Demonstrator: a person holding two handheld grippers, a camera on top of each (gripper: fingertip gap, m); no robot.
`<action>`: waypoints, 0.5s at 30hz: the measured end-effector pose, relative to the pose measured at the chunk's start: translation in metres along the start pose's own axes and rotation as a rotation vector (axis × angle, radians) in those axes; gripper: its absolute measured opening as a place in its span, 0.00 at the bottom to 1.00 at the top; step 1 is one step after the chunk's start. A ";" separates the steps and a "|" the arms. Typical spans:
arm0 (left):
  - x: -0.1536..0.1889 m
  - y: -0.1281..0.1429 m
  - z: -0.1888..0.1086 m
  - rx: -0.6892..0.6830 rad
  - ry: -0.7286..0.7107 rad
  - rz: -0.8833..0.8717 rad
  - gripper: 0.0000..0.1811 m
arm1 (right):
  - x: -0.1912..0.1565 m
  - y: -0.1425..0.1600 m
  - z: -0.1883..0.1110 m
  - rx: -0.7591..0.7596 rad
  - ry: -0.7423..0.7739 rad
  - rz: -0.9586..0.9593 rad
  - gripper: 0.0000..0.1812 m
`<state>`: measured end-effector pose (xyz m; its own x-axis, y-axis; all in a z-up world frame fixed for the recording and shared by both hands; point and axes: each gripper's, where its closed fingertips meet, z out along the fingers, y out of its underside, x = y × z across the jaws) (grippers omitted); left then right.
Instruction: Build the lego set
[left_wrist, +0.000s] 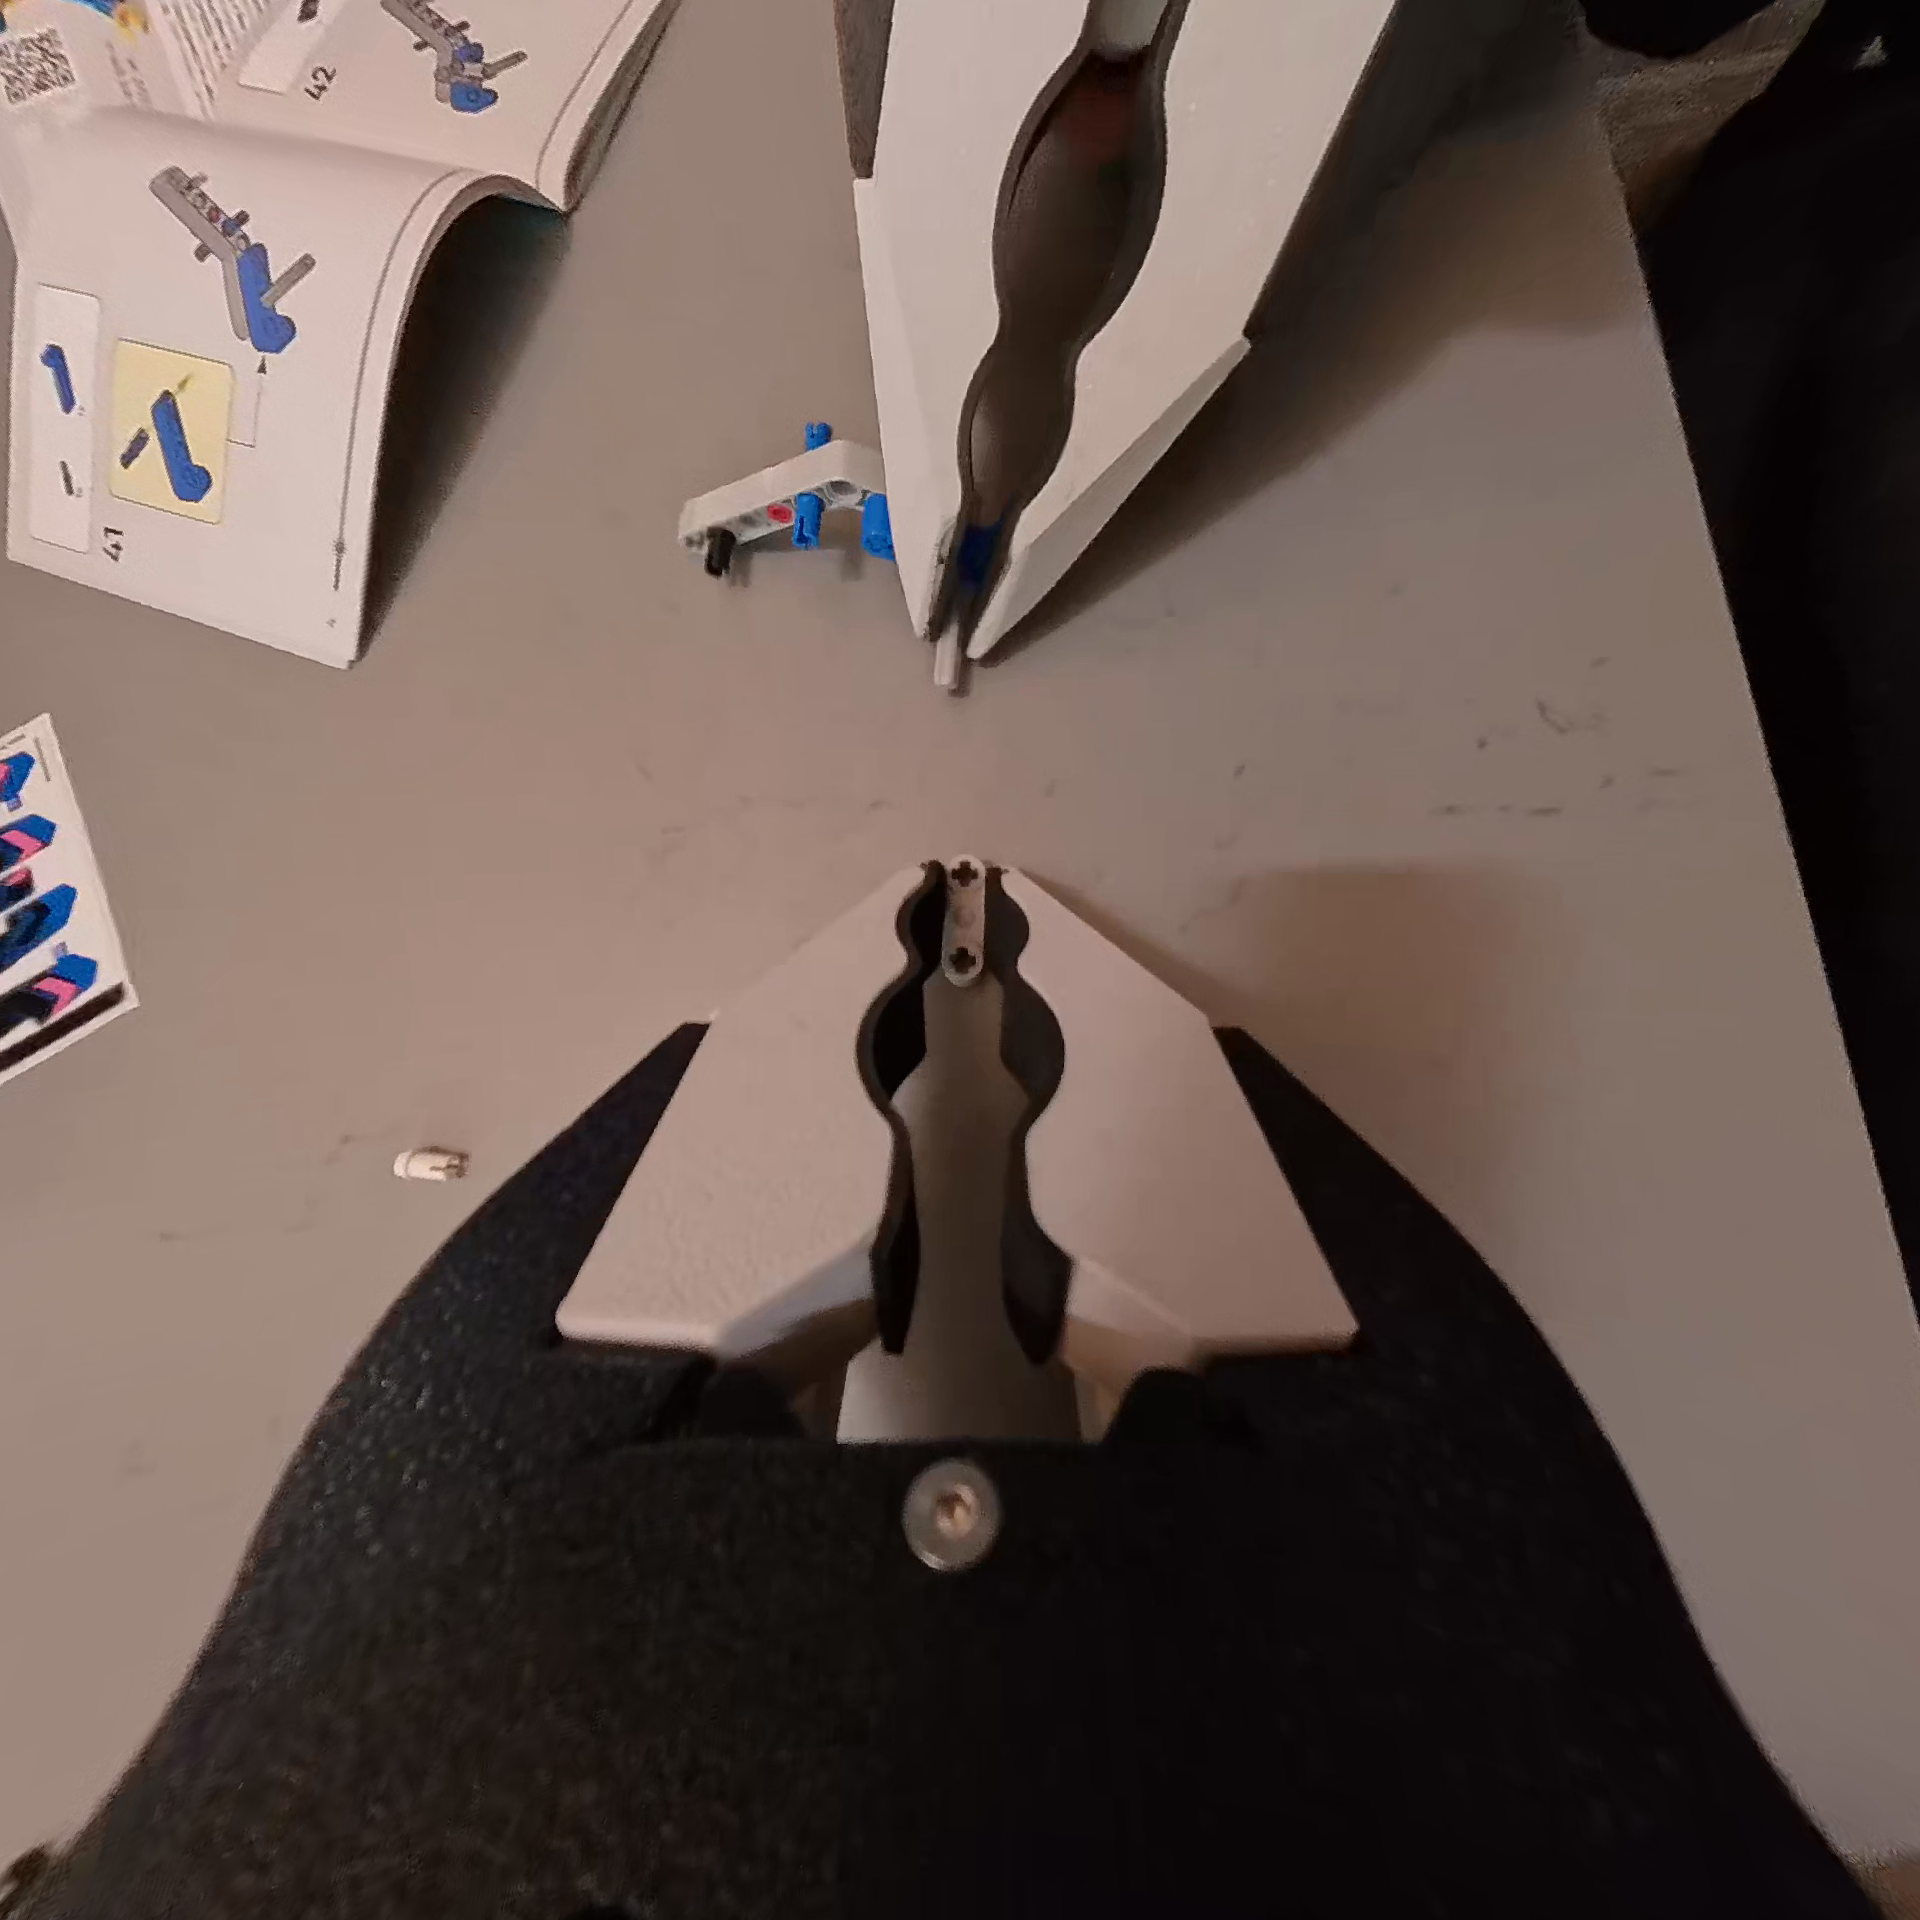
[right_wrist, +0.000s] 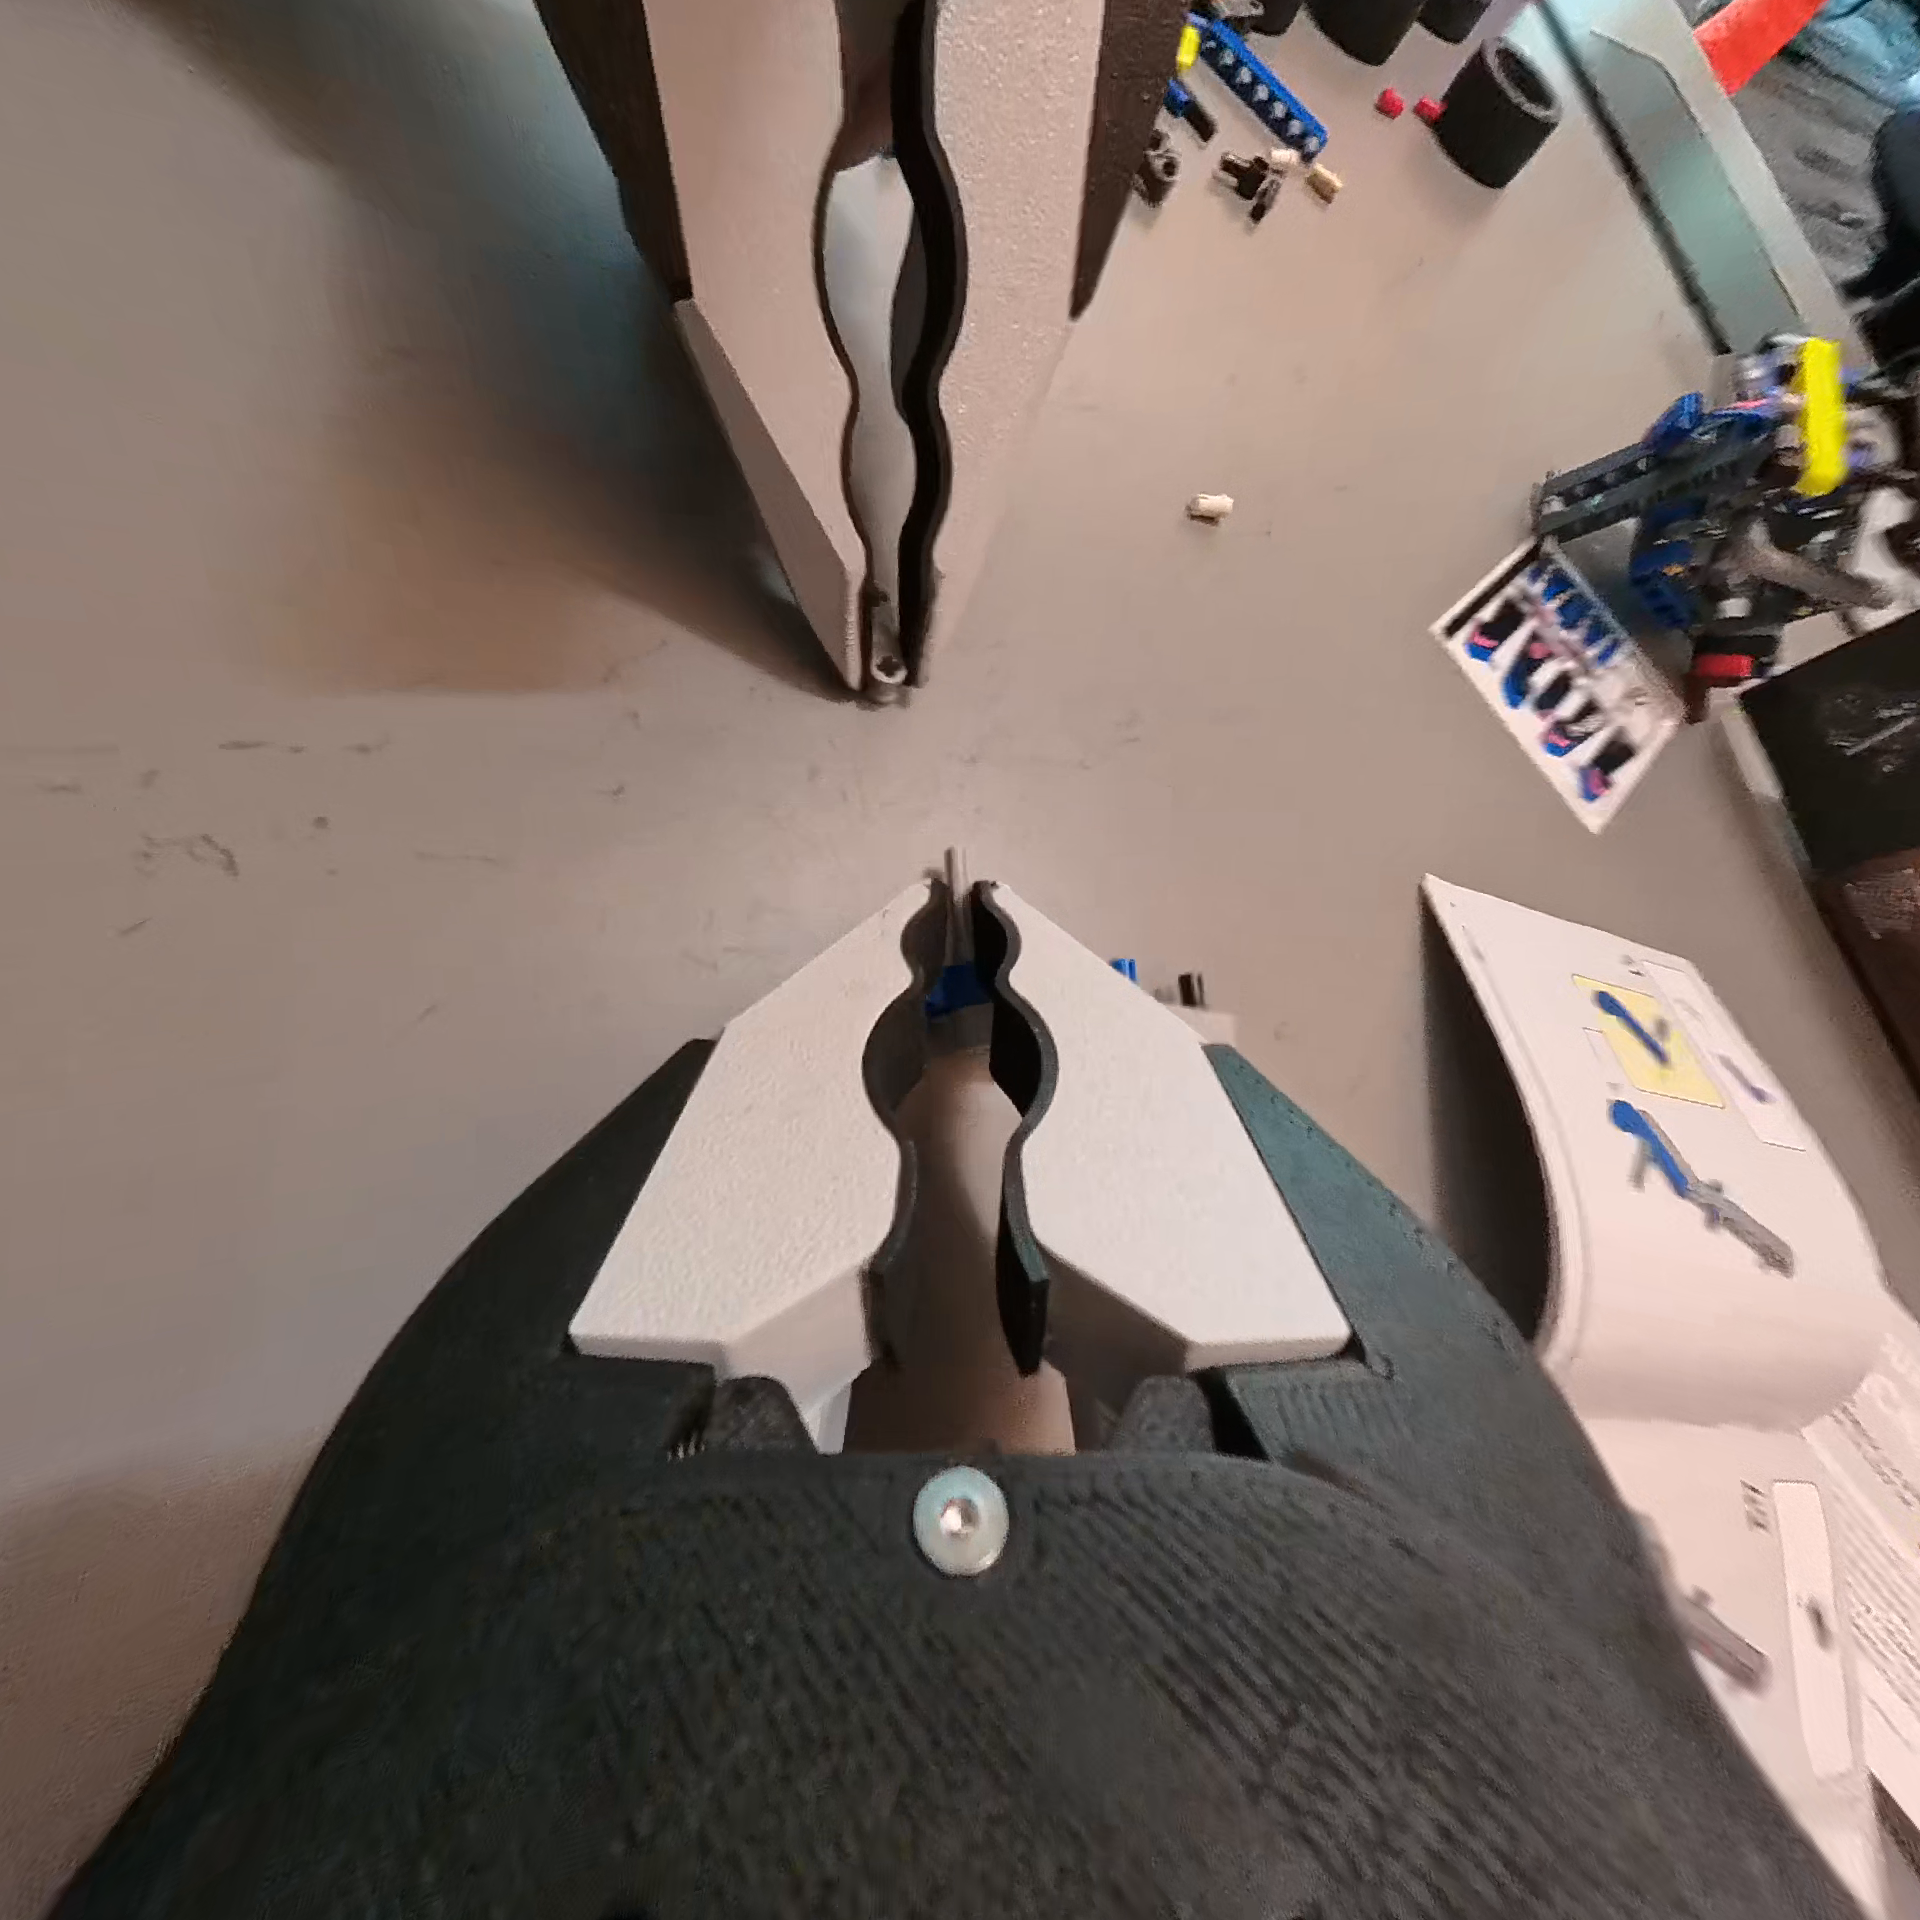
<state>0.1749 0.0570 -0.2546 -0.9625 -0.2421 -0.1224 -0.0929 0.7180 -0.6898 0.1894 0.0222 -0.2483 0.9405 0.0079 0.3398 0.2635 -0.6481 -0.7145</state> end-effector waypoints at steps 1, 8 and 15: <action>-0.003 -0.001 0.000 0.008 -0.031 0.012 0.02 | 0.004 -0.001 0.000 0.004 0.030 -0.018 0.02; -0.011 -0.052 -0.023 0.353 -0.141 0.136 0.02 | 0.015 -0.051 -0.033 0.394 0.012 0.206 0.01; -0.005 -0.085 -0.048 0.516 -0.107 0.192 0.02 | 0.009 -0.063 -0.045 0.502 -0.079 0.268 0.02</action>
<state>0.1751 0.0282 -0.1608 -0.9160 -0.2229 -0.3335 0.2442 0.3497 -0.9045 0.1714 0.0289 -0.1733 0.9966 -0.0375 0.0736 0.0650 -0.1948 -0.9787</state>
